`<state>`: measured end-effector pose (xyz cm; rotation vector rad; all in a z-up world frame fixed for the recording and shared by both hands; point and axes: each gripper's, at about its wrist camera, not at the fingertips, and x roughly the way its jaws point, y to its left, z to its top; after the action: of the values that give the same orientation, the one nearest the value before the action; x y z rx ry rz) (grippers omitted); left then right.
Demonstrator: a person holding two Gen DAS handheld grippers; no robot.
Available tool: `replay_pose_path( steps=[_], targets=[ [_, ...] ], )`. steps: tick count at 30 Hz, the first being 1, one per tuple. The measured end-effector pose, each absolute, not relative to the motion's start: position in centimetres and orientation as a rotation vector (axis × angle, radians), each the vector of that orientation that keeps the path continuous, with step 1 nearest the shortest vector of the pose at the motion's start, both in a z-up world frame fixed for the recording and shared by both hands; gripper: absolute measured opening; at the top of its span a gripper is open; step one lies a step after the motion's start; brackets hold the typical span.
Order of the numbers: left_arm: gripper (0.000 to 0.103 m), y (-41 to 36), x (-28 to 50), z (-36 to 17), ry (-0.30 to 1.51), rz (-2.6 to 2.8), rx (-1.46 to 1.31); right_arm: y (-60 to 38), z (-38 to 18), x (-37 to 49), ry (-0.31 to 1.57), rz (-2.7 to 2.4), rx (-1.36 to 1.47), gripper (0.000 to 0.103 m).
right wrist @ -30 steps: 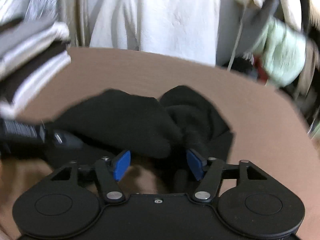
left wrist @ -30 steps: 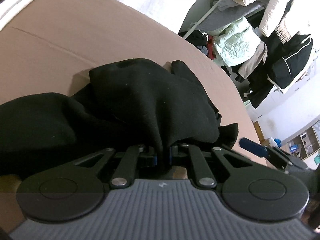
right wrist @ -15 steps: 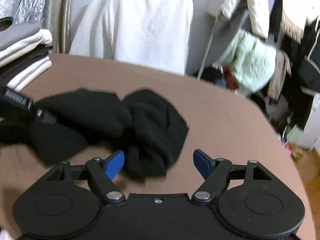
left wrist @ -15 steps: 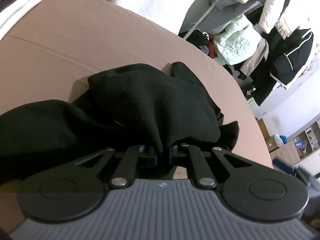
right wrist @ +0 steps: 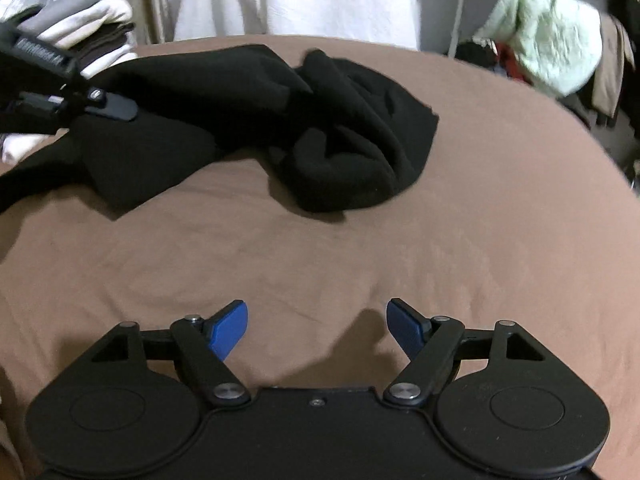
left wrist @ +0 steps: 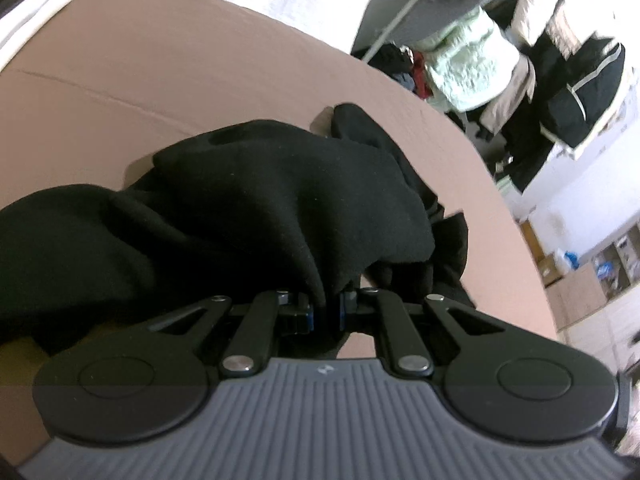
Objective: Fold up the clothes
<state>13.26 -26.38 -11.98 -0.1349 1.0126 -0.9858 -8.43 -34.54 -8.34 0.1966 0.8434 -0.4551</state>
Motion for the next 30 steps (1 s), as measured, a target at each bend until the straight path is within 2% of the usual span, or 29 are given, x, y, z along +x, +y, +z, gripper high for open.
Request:
replay_pose_path(
  steps=[6, 11, 15, 18, 23, 27, 30],
  targets=[
    [0.013, -27.2, 13.8, -14.4, 1.043, -1.027, -0.190, -35.2, -9.4, -9.5, 0.782, -0.403, 0.166, 0.081],
    [0.013, -27.7, 14.0, -13.8, 0.888, -1.066, -0.206, -38.6, -9.2, -9.2, 0.763, -0.251, 0.197, 0.081],
    [0.015, -28.3, 16.1, -15.3, 0.938, -1.018, -0.262, -44.3, -7.7, -7.6, 0.795, -0.228, 0.214, 0.081],
    [0.029, -28.7, 16.7, -15.8, 0.990, -0.972, -0.304, -47.8, -6.1, -5.7, 0.835, -0.192, 0.187, 0.081],
    [0.035, -29.3, 17.6, -16.3, 1.071, -0.896, -0.361, -48.7, -5.6, -6.1, 0.736, -0.194, 0.225, 0.081],
    [0.045, -29.9, 17.0, -15.0, 1.078, -0.850, -0.294, -48.6, -6.4, -7.9, 0.663, -0.236, 0.376, 0.081],
    [0.048, -30.2, 16.3, -13.6, 1.090, -0.822, -0.212, -47.6, -6.2, -8.2, 0.630, -0.218, 0.385, 0.081]
  ],
)
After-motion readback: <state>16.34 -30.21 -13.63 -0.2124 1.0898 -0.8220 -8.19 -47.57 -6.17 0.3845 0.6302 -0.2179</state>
